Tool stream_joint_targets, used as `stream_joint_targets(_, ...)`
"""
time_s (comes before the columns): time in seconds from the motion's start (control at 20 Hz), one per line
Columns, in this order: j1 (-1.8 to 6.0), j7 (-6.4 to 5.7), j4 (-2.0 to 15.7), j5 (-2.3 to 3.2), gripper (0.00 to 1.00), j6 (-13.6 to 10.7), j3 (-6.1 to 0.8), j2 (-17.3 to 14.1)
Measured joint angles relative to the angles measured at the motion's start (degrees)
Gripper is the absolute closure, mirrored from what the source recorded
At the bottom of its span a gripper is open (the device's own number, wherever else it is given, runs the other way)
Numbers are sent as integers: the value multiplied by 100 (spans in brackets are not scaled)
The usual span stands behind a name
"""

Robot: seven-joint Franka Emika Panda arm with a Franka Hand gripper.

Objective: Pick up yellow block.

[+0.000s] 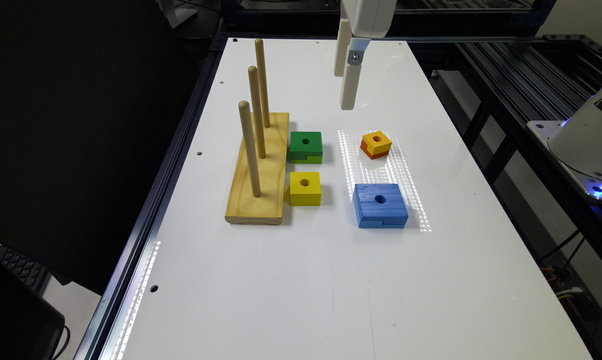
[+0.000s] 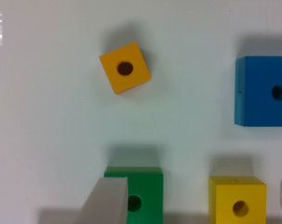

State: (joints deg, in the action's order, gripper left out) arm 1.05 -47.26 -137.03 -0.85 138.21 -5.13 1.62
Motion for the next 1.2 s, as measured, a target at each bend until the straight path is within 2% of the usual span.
stream_joint_targets(0.1, 0, -20, 17, 0, 0, 0, -27, -2)
stream_joint_targets(0.35, -1, -142, 97, 0, 0, 0, -143, -44)
stream_joint_targets(0.5, 0, -278, 265, 0, 0, 0, -278, -202)
stream_joint_targets(0.65, 0, -347, 406, 0, 0, 0, -346, -342)
stream_joint_targets(0.85, 0, -367, 516, 0, 0, 0, -374, -462)
stream_joint_targets(1.05, 1, -369, 526, 0, 0, -1, -378, -471)
stream_joint_targets(1.2, 1, -389, 526, 0, 0, -8, -406, -471)
